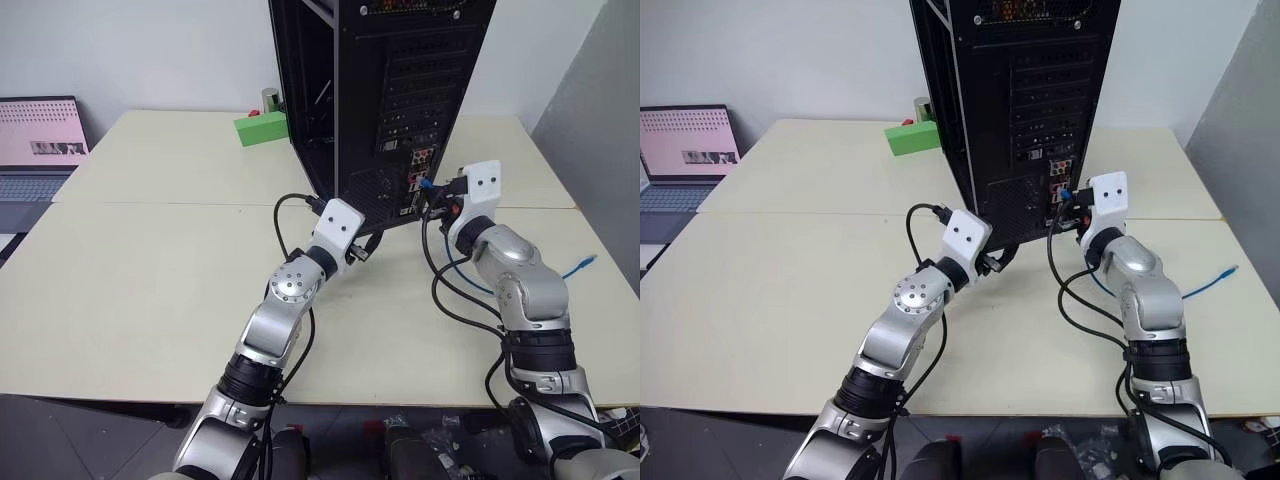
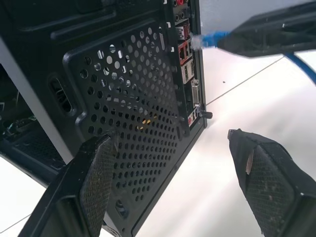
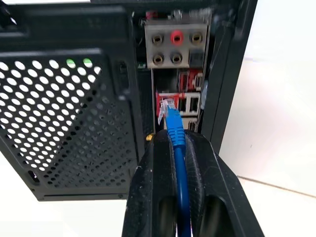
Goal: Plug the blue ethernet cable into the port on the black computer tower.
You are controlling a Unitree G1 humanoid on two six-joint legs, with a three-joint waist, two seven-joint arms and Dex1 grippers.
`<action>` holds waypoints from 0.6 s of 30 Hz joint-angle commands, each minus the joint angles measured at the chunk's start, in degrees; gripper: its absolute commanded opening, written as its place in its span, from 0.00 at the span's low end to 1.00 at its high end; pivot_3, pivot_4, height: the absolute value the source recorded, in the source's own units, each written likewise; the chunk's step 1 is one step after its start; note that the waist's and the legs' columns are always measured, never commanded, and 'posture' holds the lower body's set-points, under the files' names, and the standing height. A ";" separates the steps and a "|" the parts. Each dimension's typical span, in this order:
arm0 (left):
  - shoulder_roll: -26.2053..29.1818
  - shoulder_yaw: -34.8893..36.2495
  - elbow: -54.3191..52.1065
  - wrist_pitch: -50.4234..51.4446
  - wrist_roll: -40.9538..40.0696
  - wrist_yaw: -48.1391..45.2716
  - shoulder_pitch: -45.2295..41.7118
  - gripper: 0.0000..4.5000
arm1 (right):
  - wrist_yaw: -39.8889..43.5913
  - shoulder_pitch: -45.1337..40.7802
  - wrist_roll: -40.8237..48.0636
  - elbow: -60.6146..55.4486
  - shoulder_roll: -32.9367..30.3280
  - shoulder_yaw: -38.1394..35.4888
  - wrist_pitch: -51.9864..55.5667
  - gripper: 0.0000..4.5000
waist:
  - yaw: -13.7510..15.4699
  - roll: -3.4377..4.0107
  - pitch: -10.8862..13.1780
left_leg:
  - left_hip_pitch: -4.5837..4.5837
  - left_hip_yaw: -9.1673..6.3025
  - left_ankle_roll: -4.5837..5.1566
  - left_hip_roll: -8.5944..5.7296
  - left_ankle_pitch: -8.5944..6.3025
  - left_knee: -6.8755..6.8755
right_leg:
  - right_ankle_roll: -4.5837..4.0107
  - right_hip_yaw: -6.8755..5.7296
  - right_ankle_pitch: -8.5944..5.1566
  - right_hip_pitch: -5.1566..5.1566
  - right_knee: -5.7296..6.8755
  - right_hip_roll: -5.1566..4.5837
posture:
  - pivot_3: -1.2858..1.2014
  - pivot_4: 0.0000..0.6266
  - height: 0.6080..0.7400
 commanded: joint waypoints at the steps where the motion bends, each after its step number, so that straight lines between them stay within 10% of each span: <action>1: -0.64 0.77 -1.13 -0.67 0.25 0.43 -1.28 0.83 | -0.27 -2.17 0.04 -0.18 0.31 -1.17 -1.45 0.00 | 0.01 0.00 0.00 | 0.00 0.00 0.00 0.00 0.00 0.00 | 0.00 0.00 0.00 0.00 0.00 0.00 | 0.52 0.24 1.00; 18: -0.75 1.07 -1.00 -0.62 0.39 0.58 -1.07 0.83 | 0.06 -3.94 0.09 2.94 0.93 -1.19 -2.92 0.00 | 0.01 0.00 0.00 | 0.00 0.00 0.00 0.00 0.00 0.00 | 0.00 0.00 0.00 0.00 0.00 0.00 | 0.52 0.24 1.00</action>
